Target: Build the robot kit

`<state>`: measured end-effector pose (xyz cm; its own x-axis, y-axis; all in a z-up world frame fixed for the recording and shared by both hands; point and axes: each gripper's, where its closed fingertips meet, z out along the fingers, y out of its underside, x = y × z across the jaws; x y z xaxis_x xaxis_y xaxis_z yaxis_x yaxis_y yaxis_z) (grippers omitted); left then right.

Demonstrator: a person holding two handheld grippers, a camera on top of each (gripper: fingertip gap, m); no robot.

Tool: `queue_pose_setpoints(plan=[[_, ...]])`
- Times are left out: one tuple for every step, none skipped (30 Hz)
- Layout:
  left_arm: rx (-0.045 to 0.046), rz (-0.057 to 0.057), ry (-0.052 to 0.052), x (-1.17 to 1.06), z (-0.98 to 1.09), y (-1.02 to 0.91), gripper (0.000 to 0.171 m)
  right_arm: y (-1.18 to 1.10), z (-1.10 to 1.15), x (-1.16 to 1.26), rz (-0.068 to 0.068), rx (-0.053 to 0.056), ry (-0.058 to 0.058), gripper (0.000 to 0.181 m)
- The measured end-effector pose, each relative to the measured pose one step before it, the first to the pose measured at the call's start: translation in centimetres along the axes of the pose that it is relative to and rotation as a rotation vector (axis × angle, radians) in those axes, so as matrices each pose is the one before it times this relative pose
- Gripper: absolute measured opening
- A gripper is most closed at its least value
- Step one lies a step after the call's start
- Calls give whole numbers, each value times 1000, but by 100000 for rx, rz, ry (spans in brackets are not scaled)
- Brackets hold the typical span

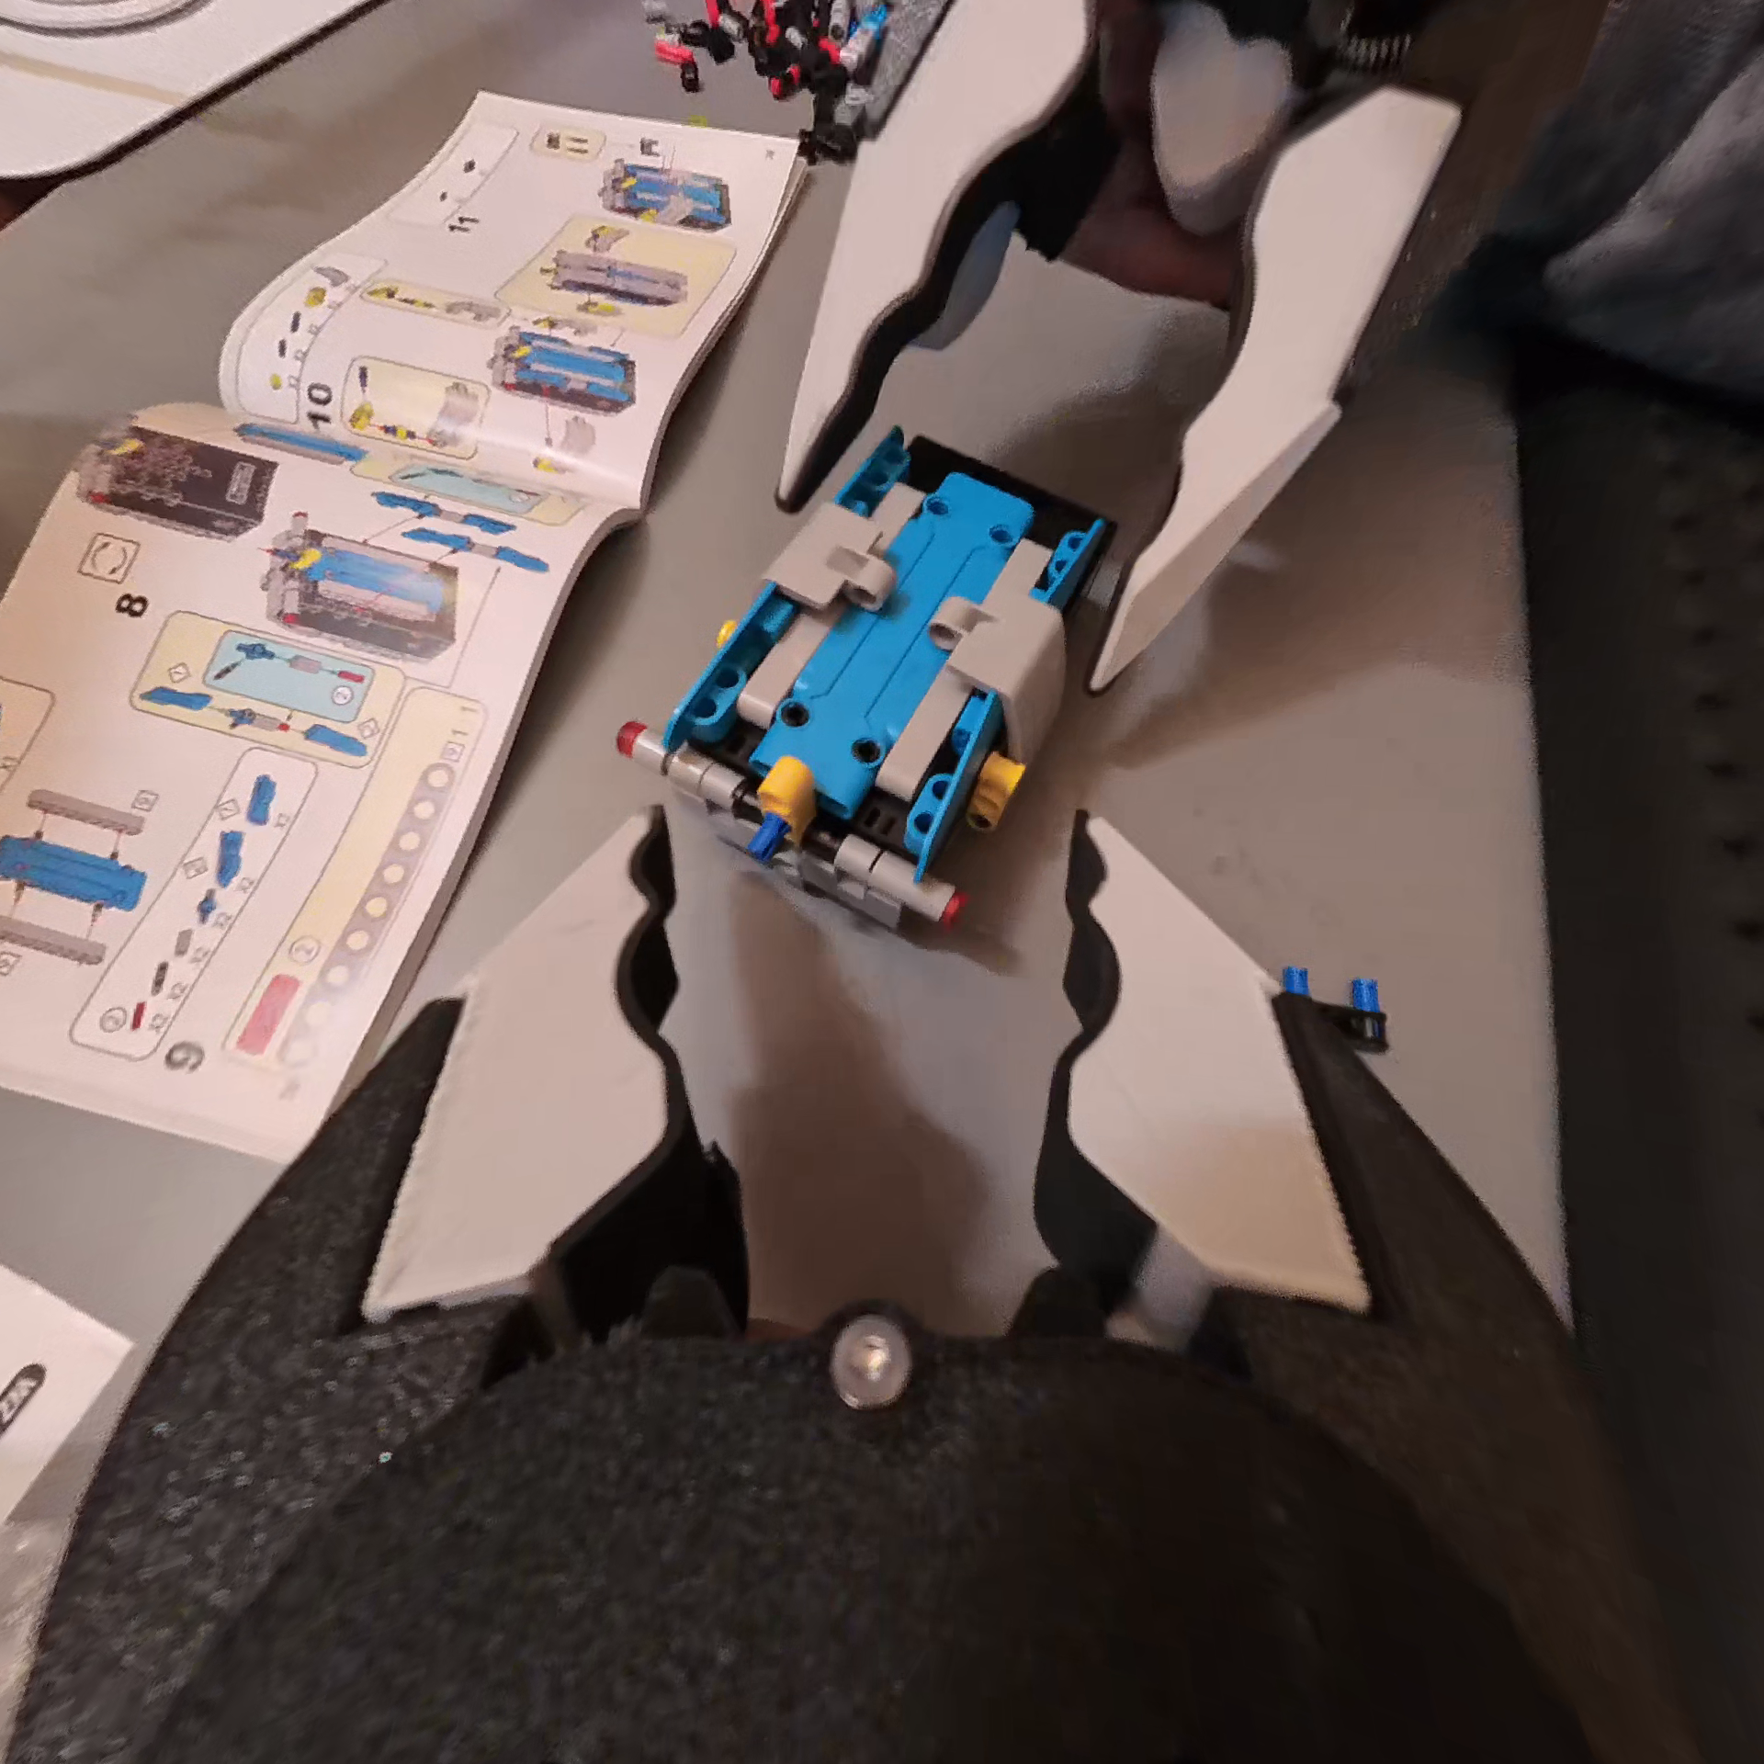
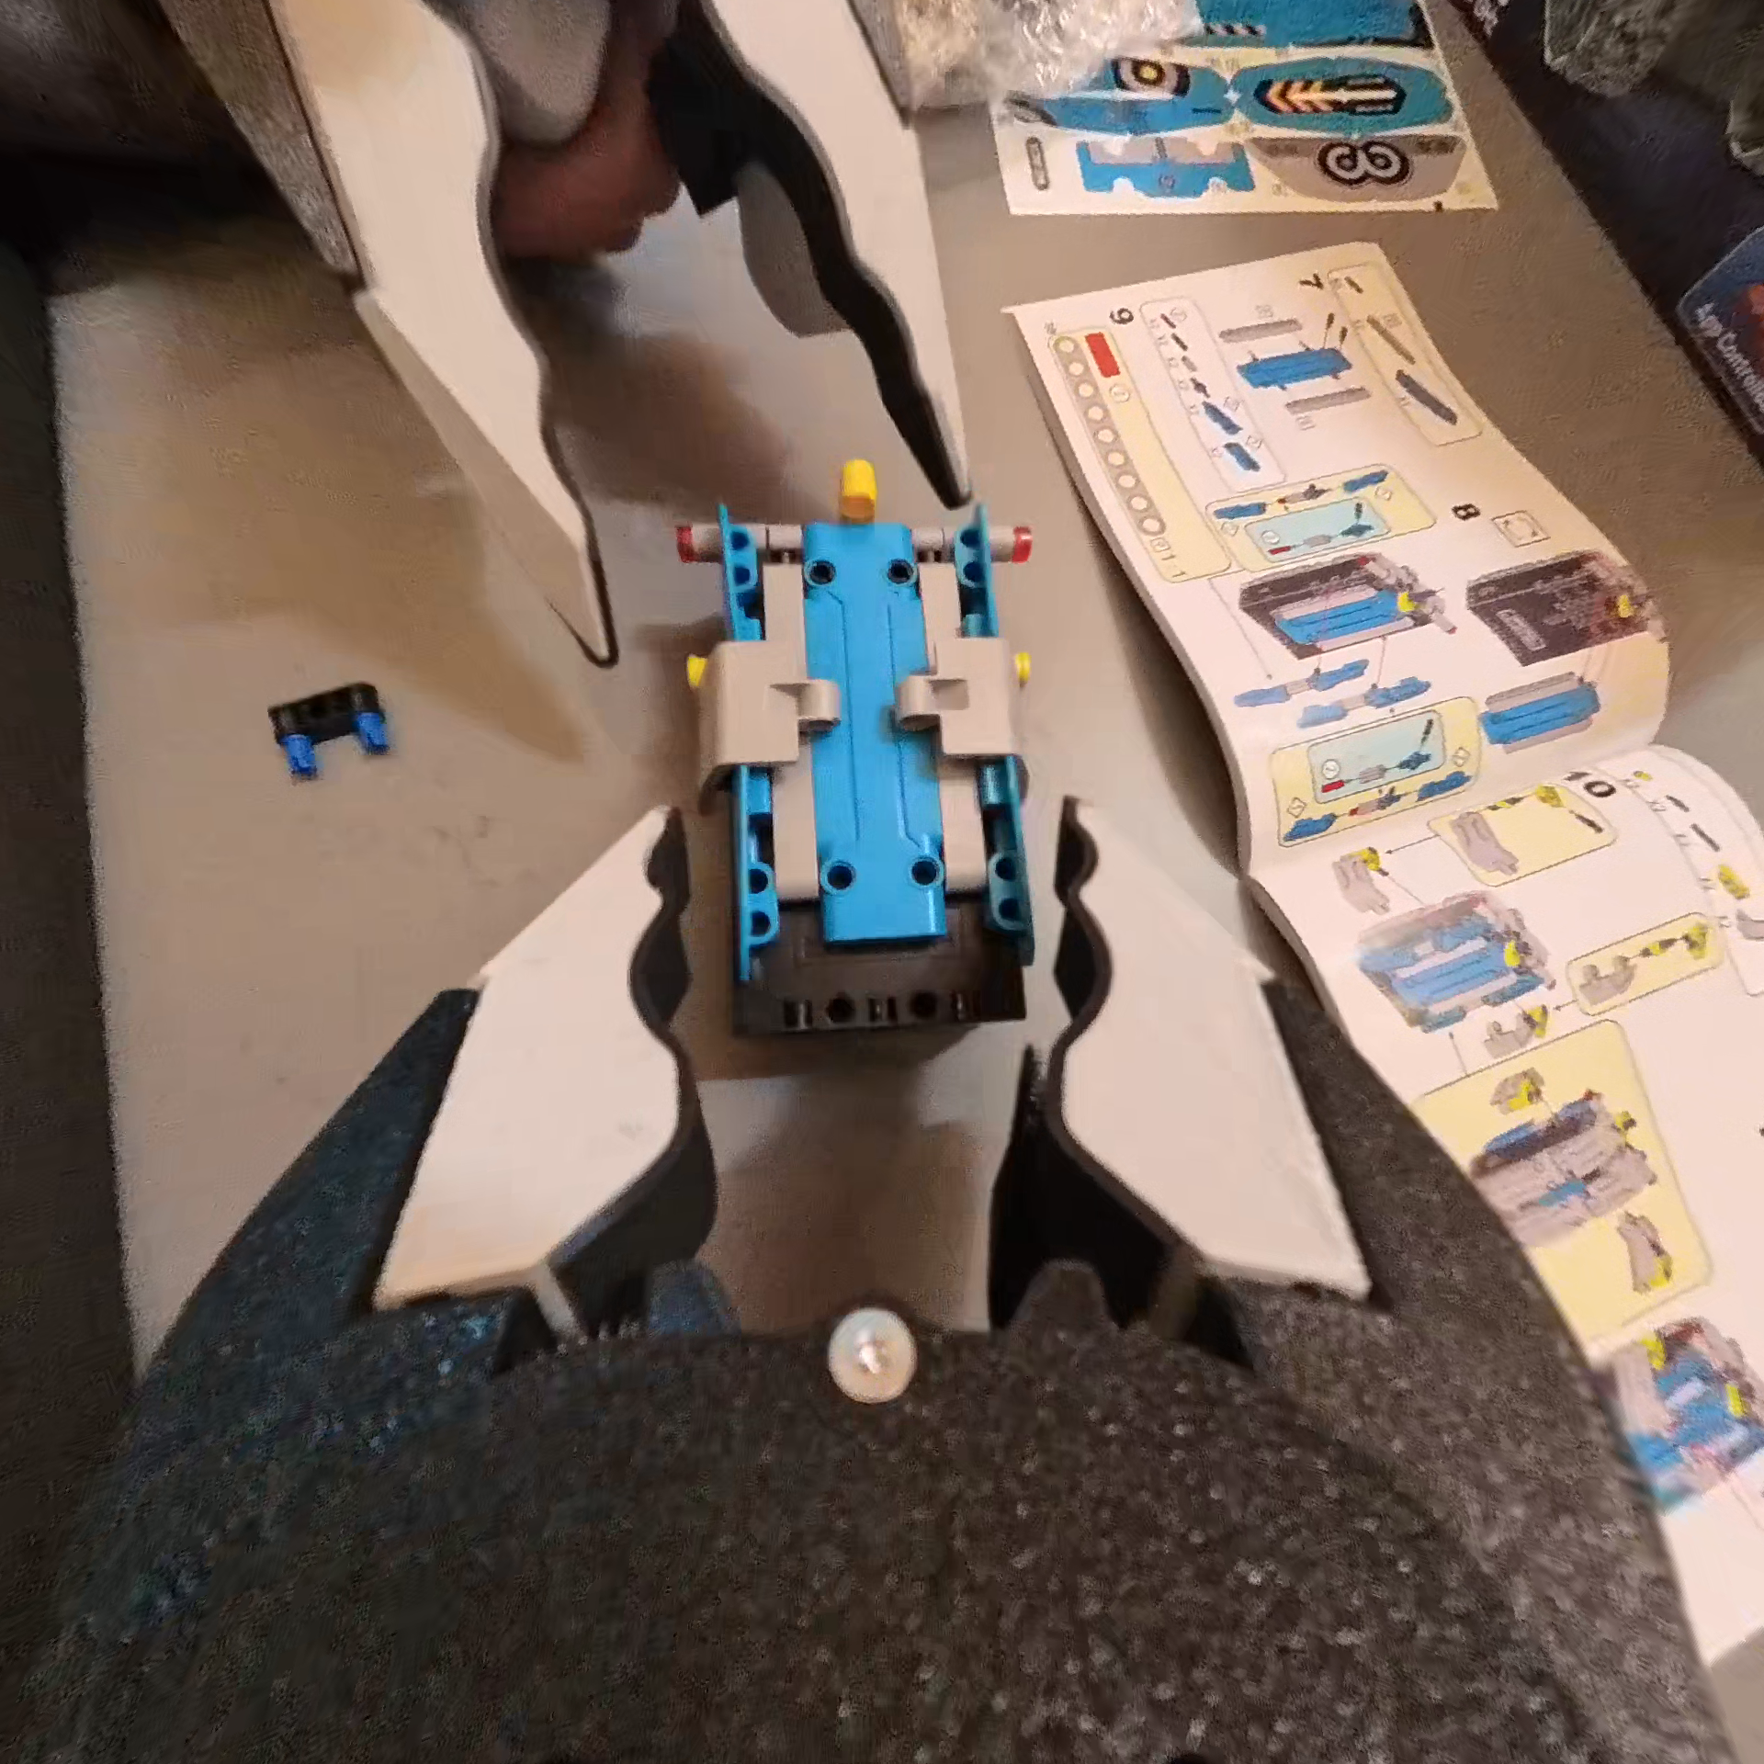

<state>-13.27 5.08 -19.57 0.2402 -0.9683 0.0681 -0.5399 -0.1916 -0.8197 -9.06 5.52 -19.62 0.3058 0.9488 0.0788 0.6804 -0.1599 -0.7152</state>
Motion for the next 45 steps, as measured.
queue_pose_setpoints(plan=[[-1460, -867, 1035, -98, -250, 314, 73, 292, 228, 158, -876, -3328, 3240, 79], [-2855, -430, 2581, 160, -149, 550, 59, 397, 368, 272, -402, -3806, 3246, 78], [-2326, -534, 2077, 210, -19, 470, 53, 497, 422, 123, -521, -3784, 1775, 75], [-1434, -542, 2131, 331, 88, 302, 52, 522, 405, -285, -920, -3444, -1373, 71], [-347, -18, 2835, 561, 161, 65, 52, 68, 141, -77, -364, -240, -479, 70], [275, 401, -326, 189, 142, -87, 53, 131, -52, 48, 212, -426, -1380, 69], [-114, 1213, 96, 260, 111, -69, 53, 207, -129, 70, 246, -679, -1840, 69], [-78, 515, 644, 362, 55, -126, 55, 150, -126, -73, 292, -90, -2932, 68], [559, 331, -265, 176, -2, -237, 58, -12, -175, -28, 1514, 1501, -2871, 67], [1030, 614, -555, 97, -64, -283, 58, -104, -236, -104, 3104, 1954, -4036, 67], [1474, 634, -336, 91, -138, -361, 58, -161, -276, -224, 3806, 2643, -5121, 66], [2508, 147, -115, 99, -220, -530, 59, -107, -273, -149, 4036, 3106, -4955, 67], [3627, -135, 93, 99, -317, -716, 59, -210, -329, -162, 4366, 4132, -5305, 67], [5251, -517, 396, 93, -453, -984, 59, -349, -440, -180, 5040, 5172, -6393, 67], [6793, -1274, 751, 58, -590, -1252, 59, -637, -521, -254, 5229, 6516, -7022, 67], [7829, -2402, 750, -54, -705, -1441, 60, -958, -561, -450, 5433, 7679, -7213, 67], [7645, -3579, 249, -285, -758, -1413, 61, -1086, -515, -687, 4991, 7938, -7895, 67], [7615, -4540, -1000, -570, -793, -1337, 64, -1052, -369, -739, 3882, 7460, -7061, 67], [7415, -5495, -2623, -899, -730, -1211, 71, -988, -224, -641, 2483, 6980, -4899, 66], [7218, -6008, -2634, -891, -525, -1047, 79, -916, -89, -574, 1176, 6574, -3470, 66], [7417, -6028, 51, -329, -206, -874, 92, -810, 172, -487, -744, 5452, -1772, 66], [6549, -5994, 2553, 238, 132, -551, 107, -480, 414, -477, -4484, 3064, 841, 67], [4005, -4913, 3303, 518, 403, -94, 114, -318, 619, -492, -6544, 1332, 2068, 67], [2848, -2714, 2423, 565, 454, 52, 116, -165, 746, -480, -6239, 417, 2597, 67], [2566, -956, 2218, 649, 494, 90, 117, -149, 758, -365, -5335, -72, 2913, 68], [536, -696, 3125, 855, 554, 336, 117, -184, 688, -392, -4081, 592, 2058, 67], [-609, 17, 3540, 1007, 520, 374, 117, -127, 593, -348, -2869, 561, 1003, 67], [-717, 3135, 2783, 953, 381, 329, 117, -131, 390, -35, -2218, 830, 2437, 67], [-762, 4554, -709, 386, 254, 265, 111, -12, 287, -73, -1653, 348, 2009, 67], [-309, 3365, -2980, -153, 69, 144, 104, 118, 187, -237, -1406, -460, -64, 67], [701, 1330, -1716, -258, -186, -19, 90, 105, 91, -268, -2181, -251, 385, 67], [460, -505, 1606, -29, -254, 9, 87, 84, 134, -290, -989, -401, -464, 67], [-1057, -1576, 1291, -103, -144, 242, 87, 167, 61, 22, -137, -977, 808, 67], [-1899, -29, 466, -176, -72, 341, 86, 290, 68, 189, -344, -1354, 530, 67], [-3074, 1703, -427, -219, -36, 429, 86, 442, 42, 231, 83, -1554, 436, 68], [-4403, 3230, -717, -213, -10, 558, 86, 679, 199, 194, 1130, -2852, -1, 69], [-5242, 3836, -1189, -263, -38, 680, 86, 957, 250, 190, 1858, -4557, -543, 70], [-4863, 3771, -1839, -374, -118, 673, 86, 794, 119, 282, 1407, -3756, 468, 70], [-4096, 2748, -1487, -364, -197, 604, 86, 381, -53, 256, 291, -1593, 515, 71], [-3728, 2340, -1455, -411, -247, 551, 85, 465, -203, 273, 47, -3252, 759, 71], [-3972, 2712, -1585, -455, -296, 566, 85, 675, -390, 471, -443, -5561, 2030, 72], [-4753, 3300, -2058, -547, -329, 660, 85, 566, -634, 754, -2727, -4941, 5022, 68], [-4571, 3331, -2001, -536, -395, 652, 85, 367, -731, 917, -4621, -3533, 7080, 60], [-4261, 2153, -541, -370, -434, 711, 85, 431, -612, -109, -5831, -3707, 1078, 44], [-3608, 1400, 121, -248, -428, 737, 85, 578, -292, -1365, -3927, -3992, -6668, 34]])
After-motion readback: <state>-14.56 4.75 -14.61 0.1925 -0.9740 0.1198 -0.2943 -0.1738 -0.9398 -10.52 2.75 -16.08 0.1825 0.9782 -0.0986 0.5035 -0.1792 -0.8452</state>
